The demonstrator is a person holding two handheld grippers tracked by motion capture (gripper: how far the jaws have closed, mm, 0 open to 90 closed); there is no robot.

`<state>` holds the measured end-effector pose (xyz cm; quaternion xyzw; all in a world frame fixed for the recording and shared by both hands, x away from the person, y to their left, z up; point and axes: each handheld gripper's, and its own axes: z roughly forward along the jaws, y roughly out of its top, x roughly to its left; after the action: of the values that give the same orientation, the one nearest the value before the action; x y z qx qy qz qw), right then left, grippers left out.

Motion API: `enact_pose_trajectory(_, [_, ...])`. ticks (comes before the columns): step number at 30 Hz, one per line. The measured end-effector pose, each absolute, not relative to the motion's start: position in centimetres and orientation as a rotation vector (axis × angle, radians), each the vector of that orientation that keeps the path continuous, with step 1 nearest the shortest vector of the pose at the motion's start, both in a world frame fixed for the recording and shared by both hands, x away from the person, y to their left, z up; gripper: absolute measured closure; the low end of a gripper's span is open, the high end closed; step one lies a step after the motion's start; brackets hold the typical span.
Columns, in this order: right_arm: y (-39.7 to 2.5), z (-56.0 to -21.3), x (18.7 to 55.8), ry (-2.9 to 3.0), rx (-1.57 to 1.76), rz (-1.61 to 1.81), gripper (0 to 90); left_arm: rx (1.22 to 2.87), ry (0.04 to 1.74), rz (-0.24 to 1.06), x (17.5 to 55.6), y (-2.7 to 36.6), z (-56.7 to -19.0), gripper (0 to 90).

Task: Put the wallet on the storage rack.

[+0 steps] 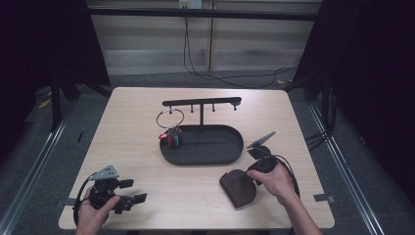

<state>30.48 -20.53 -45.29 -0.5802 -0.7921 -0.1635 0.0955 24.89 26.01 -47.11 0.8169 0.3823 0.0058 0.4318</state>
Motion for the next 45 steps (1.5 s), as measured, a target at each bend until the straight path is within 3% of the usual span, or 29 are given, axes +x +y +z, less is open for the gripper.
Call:
enact_pose_trajectory(24, [-19.0, -42.2, 30.8, -2.447, -1.662, -0.479, 82.2, 2.022, 0.951, 0.02, 24.9, 26.2, -47.0, 17.1])
enact_pose_trajectory(45, [-17.6, -39.8, 31.3, -2.538, -1.656, -0.387, 83.3, 2.011, 0.938, 0.028, 24.9, 26.2, -46.8, 17.4])
